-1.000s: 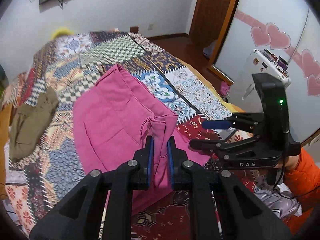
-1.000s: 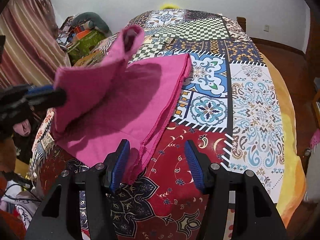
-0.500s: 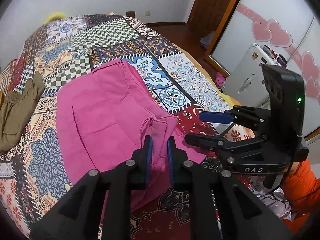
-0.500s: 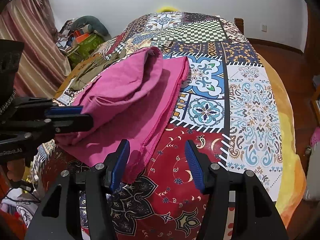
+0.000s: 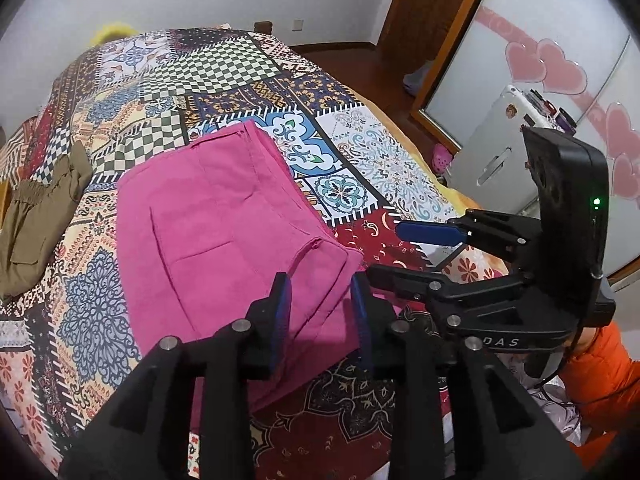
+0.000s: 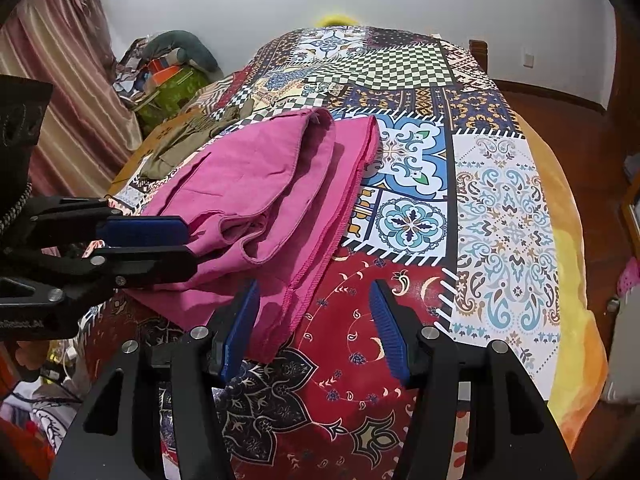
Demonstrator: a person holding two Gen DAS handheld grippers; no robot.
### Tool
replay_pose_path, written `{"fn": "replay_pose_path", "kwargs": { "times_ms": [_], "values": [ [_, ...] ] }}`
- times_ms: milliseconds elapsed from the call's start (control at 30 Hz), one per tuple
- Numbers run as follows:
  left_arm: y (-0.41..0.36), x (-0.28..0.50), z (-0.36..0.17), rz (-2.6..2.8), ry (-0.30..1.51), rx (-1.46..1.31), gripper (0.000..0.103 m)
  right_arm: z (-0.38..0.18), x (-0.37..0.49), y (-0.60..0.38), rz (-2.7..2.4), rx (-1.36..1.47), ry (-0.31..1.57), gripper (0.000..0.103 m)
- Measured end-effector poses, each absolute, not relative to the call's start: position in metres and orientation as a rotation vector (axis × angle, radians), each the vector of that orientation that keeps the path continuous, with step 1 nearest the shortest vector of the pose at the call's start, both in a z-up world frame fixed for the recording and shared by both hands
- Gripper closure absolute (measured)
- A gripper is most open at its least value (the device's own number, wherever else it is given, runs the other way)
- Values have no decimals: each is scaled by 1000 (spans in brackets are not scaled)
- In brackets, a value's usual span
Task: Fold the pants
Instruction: 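Lower the folded part onto the trousers and open the left gripper, then move the left gripper along the folded trousers' edge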
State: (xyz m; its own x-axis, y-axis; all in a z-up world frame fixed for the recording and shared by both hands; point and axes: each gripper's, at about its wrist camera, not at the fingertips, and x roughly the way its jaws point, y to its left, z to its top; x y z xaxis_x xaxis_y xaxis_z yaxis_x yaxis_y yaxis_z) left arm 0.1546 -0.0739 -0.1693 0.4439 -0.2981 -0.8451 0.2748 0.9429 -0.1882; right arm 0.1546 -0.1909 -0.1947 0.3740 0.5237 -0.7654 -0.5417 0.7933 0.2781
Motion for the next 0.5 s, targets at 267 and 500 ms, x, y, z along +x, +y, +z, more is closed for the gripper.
{"fn": "replay_pose_path", "kwargs": {
  "times_ms": [267, 500],
  "values": [
    [-38, 148, -139, -247, 943, -65, 67, -191, 150, -191, 681, -28, 965, 50],
    [11, 147, -132, -132, 912, -54, 60, -182, 146, -191, 679, -39, 945, 50]
  ]
}}
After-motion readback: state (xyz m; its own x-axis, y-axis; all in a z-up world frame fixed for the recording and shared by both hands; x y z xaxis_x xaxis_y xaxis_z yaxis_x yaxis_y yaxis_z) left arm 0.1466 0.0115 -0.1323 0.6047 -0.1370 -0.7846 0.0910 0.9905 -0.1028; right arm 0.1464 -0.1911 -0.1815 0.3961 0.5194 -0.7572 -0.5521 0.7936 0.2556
